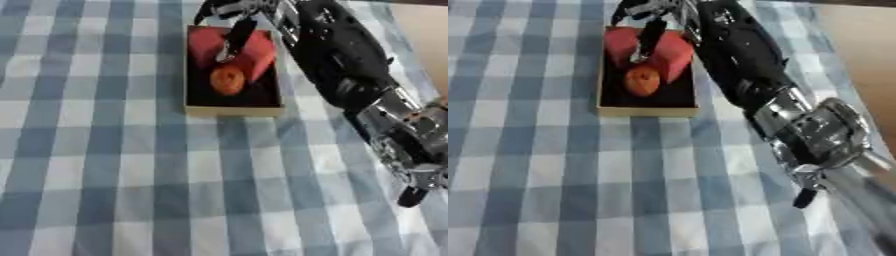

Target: Pick up objects on the table and place them in the box.

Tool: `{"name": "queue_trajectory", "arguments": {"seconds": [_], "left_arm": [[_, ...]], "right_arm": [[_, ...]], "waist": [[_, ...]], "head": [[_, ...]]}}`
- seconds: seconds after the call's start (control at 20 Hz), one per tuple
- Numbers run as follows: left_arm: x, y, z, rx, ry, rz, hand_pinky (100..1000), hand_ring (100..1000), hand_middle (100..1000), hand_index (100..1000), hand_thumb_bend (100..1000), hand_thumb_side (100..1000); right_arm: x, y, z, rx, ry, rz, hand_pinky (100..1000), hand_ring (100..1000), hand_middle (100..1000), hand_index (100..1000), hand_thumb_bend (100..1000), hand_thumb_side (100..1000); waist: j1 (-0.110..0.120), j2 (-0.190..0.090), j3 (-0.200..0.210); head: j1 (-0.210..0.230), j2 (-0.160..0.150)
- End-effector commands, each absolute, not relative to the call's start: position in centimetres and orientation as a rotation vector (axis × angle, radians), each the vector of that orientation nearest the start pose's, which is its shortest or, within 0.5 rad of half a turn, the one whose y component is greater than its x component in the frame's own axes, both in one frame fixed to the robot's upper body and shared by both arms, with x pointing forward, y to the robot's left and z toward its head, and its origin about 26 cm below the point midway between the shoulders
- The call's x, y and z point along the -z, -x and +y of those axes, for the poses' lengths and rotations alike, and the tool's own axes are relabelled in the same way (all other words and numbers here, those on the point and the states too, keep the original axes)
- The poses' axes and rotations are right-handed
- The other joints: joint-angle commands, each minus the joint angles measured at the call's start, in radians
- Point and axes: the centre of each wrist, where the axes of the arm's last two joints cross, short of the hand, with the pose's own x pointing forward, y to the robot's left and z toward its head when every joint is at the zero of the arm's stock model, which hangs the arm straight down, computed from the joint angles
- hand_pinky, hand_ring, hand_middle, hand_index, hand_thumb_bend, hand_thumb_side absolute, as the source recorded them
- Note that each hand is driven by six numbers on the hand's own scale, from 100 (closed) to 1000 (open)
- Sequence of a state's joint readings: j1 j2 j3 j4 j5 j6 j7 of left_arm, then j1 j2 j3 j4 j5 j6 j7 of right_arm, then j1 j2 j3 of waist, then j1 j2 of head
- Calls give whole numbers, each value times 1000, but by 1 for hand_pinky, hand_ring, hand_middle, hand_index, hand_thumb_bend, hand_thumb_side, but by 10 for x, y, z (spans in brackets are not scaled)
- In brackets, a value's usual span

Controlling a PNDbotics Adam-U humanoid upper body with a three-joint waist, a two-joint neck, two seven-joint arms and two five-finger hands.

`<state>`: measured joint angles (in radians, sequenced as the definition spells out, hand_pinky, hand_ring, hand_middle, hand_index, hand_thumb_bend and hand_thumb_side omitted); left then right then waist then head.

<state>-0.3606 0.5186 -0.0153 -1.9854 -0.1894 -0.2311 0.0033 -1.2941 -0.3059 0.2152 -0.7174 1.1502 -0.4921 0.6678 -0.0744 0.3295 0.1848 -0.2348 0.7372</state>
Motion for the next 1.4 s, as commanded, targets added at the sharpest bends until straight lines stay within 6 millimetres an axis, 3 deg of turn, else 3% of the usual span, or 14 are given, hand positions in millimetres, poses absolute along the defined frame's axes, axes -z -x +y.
{"name": "queue_trajectory", "arguments": {"seconds": [0.05,0.25,0.4,0.7,0.85,0.9,1.15,1.25,1.35,1.4], "left_arm": [[-238,-301,279,-1059,649,3396,734,806,669,631,100,537],[-237,-301,279,-1061,649,3398,735,806,669,631,100,536],[-237,-301,280,-1059,652,3398,735,806,668,630,100,536],[-236,-300,282,-1047,667,3402,734,805,667,630,100,538],[-235,-300,283,-1027,679,3409,734,805,666,629,100,540],[-235,-300,284,-1018,684,3412,733,804,665,628,100,541],[-234,-300,284,-965,689,3428,733,804,664,628,100,544],[-235,-300,285,-937,688,3433,733,803,663,628,100,547],[-235,-300,285,-891,682,3435,734,803,663,630,100,553],[-235,-300,284,-868,673,3434,735,804,663,631,100,555]], "right_arm": [[-303,-509,-175,-2266,868,-1163,956,1000,962,1000,490,748],[-302,-509,-177,-2271,859,-1165,950,1000,959,1000,462,729],[-308,-508,-181,-2250,862,-1203,939,1000,951,1000,386,672],[-342,-494,-196,-2224,936,-1343,927,1000,945,1000,261,543],[-361,-483,-216,-2209,1003,-1443,913,995,942,1000,168,447],[-366,-479,-224,-2202,1024,-1478,910,992,942,1000,100,385],[-377,-457,-273,-2133,1116,-1612,869,966,928,1000,100,258],[-379,-447,-293,-2085,1147,-1671,851,955,921,1000,100,149],[-376,-439,-307,-2036,1161,-1735,840,948,914,1000,100,155],[-374,-434,-312,-2007,1163,-1771,826,941,907,1000,100,213]], "waist": [[6,-29,0],[5,-33,-1],[6,-36,-4],[8,-38,-11],[10,-38,-18],[11,-38,-22],[20,-38,-35],[26,-39,-39],[33,-40,-50],[37,-40,-56]], "head": [[-2,-3],[-1,-3],[1,-2],[11,4],[23,7],[28,9],[47,10],[53,10],[64,7],[69,5]]}}
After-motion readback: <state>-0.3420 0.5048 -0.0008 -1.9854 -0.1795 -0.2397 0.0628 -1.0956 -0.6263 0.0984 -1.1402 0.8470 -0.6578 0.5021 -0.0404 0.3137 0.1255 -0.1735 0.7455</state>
